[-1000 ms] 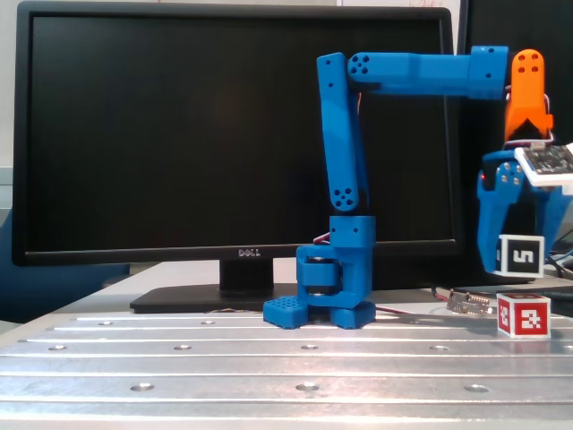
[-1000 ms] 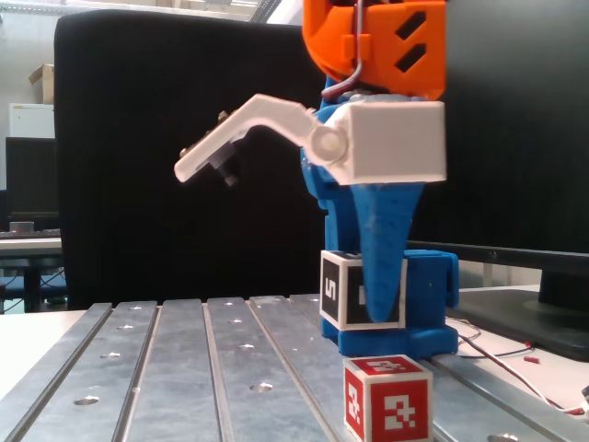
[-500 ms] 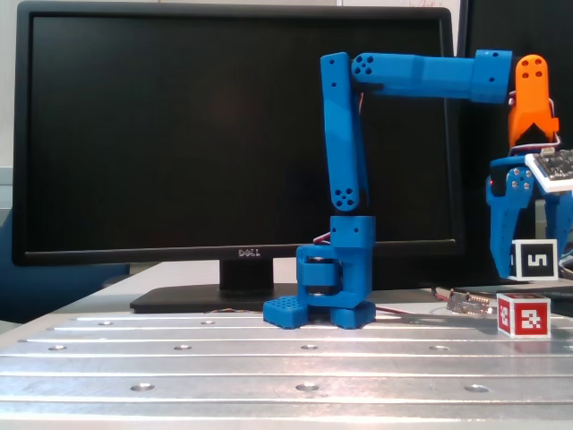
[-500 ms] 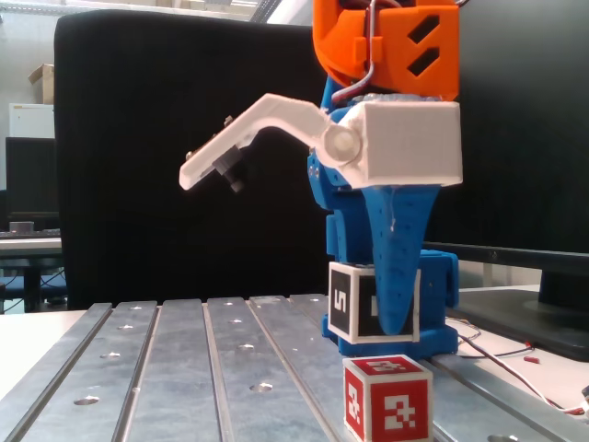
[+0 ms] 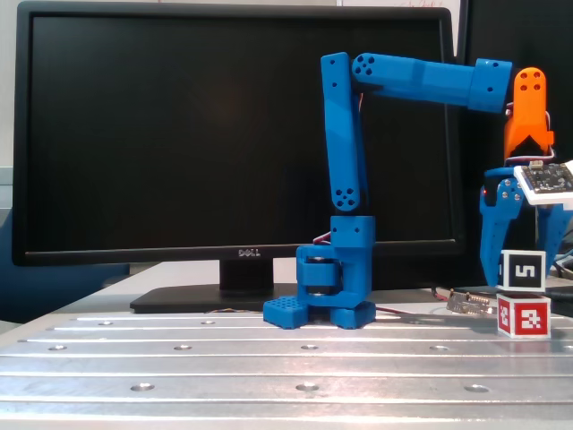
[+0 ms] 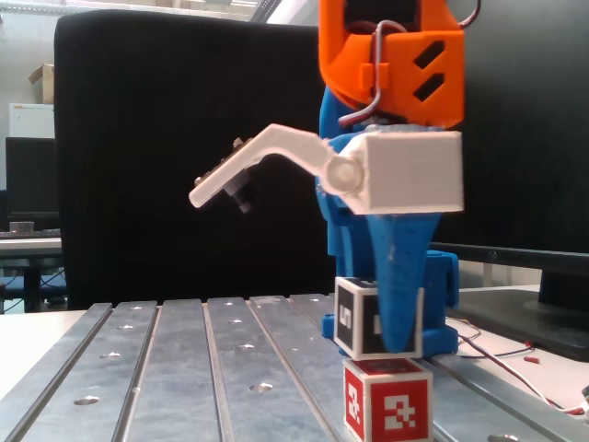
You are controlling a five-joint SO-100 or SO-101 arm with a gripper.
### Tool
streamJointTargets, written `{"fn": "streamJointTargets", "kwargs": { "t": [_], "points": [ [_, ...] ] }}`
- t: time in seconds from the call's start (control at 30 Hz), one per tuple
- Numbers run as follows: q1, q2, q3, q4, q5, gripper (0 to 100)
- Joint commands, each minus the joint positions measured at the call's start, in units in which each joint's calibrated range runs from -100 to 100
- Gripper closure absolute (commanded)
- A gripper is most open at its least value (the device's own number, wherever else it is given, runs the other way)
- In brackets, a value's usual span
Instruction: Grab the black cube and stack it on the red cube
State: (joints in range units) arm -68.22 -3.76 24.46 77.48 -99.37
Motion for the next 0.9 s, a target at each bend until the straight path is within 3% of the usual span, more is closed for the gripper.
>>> {"fn": "streamJointTargets", "kwargs": {
  "t": [0.0,0.87],
  "points": [
    [-0.11,-1.17,-0.62,-0.23,-0.26,81],
    [-1.21,-1.08,1.19,-2.88,-0.26,81]
  ]
}}
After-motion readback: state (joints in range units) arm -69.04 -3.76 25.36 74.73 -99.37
